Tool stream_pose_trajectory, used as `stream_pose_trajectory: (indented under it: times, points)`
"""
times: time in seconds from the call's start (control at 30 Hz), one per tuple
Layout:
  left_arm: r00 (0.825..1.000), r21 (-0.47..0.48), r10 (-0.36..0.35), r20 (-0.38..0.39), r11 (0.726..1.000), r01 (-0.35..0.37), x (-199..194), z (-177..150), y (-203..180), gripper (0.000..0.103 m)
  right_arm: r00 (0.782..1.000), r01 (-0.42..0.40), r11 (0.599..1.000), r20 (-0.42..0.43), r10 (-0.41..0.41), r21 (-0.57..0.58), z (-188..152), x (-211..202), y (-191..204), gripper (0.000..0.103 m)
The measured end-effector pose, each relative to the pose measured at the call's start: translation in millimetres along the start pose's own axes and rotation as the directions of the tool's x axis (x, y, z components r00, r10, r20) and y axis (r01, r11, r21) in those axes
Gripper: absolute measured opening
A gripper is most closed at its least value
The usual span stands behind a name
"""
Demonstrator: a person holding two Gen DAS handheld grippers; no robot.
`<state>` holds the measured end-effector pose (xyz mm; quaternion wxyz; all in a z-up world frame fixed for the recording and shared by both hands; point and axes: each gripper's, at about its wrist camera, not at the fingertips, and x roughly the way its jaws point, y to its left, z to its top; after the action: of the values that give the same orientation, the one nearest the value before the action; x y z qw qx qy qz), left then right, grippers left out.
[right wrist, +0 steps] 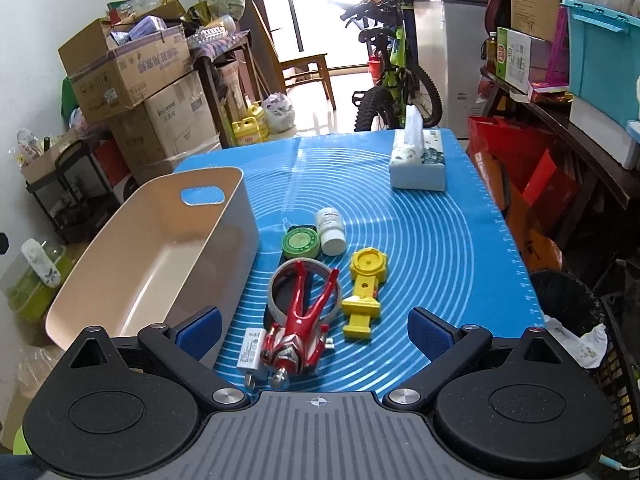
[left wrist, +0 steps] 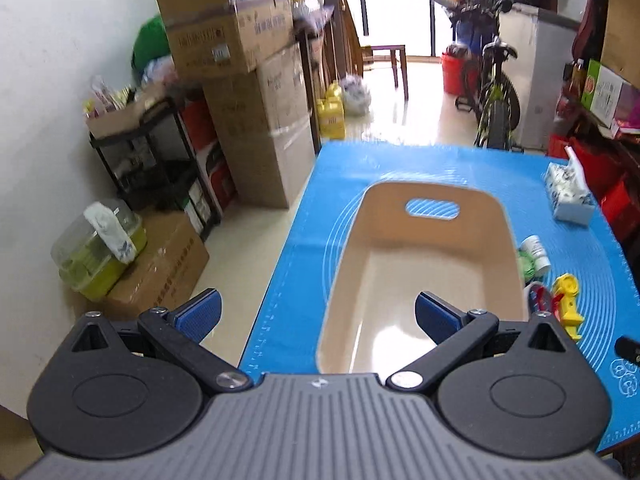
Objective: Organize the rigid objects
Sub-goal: 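Move the right gripper to the red toy figure and close on it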
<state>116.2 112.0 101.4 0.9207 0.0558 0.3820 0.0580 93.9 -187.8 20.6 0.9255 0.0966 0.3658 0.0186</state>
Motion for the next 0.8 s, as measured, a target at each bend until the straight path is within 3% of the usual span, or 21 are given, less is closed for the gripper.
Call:
stream_pose_trajectory:
  times: [0.27,0.37,0.63,0.73,0.8]
  points:
    - [0.997,-0.084,-0.065,-0.049,0.995,0.061,47,0,35,0.101,0.997,0.067,0.998,-0.030,-0.067,-0.009,3,36,8,0.098]
    - [0.994,-0.114,-0.092,-0.062,0.990,0.085,63,5,38,0.085,0.995,0.087,0.996,-0.044,-0.088,-0.010,3,48,10,0.098]
    - [0.987,-0.097,-0.108,-0.115,0.990,0.097,101,-2,34,0.085,0.989,0.083,0.997,-0.123,-0.083,-0.011,-3,85,20,0.091]
    - [0.984,-0.093,-0.102,-0.147,0.992,0.089,113,-8,36,0.076,0.986,0.096,0.995,-0.131,-0.098,-0.024,-5,93,24,0.090]
    - [0.976,-0.117,-0.147,-0.158,0.985,0.129,117,-13,38,0.070,0.985,0.101,0.995,-0.142,-0.103,-0.019,-5,98,25,0.090]
